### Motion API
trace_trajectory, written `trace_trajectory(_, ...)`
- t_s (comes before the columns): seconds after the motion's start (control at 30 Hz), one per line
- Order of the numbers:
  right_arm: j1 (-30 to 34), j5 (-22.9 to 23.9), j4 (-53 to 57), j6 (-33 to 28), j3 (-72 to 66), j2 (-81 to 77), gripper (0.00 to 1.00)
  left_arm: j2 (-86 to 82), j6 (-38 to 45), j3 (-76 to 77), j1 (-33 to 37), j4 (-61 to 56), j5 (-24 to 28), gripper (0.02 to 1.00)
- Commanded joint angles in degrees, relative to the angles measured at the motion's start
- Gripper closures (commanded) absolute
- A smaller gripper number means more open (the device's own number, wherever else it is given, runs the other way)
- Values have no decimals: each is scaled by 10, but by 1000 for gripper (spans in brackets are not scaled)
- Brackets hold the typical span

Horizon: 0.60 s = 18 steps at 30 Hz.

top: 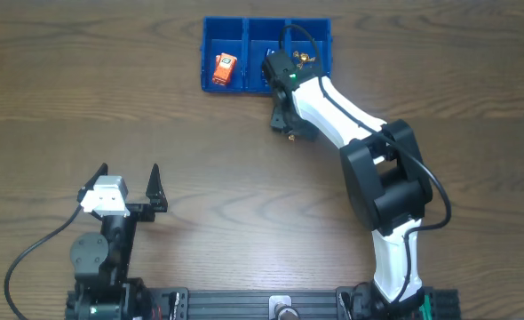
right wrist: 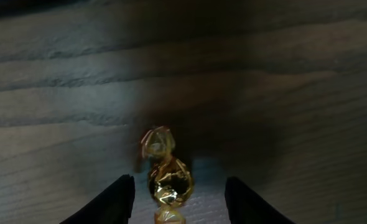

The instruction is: Sort Candies Into Trays

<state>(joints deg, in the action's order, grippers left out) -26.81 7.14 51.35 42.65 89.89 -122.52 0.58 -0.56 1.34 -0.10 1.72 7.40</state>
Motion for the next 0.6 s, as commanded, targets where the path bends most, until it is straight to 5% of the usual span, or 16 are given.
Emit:
trace_trajectory(0.03, -1, 3, -1, 6, 0, -18, 509, -3, 4, -11, 2, 20, 12, 20)
trace_trajectory(0.23, -1, 3, -2, 9, 0, -26, 538, -3, 4, -11, 2, 20, 12, 20)
trace_trajectory(0.6, -1, 3, -5, 9, 0, -26, 752, -3, 4, -11, 2, 20, 12, 20)
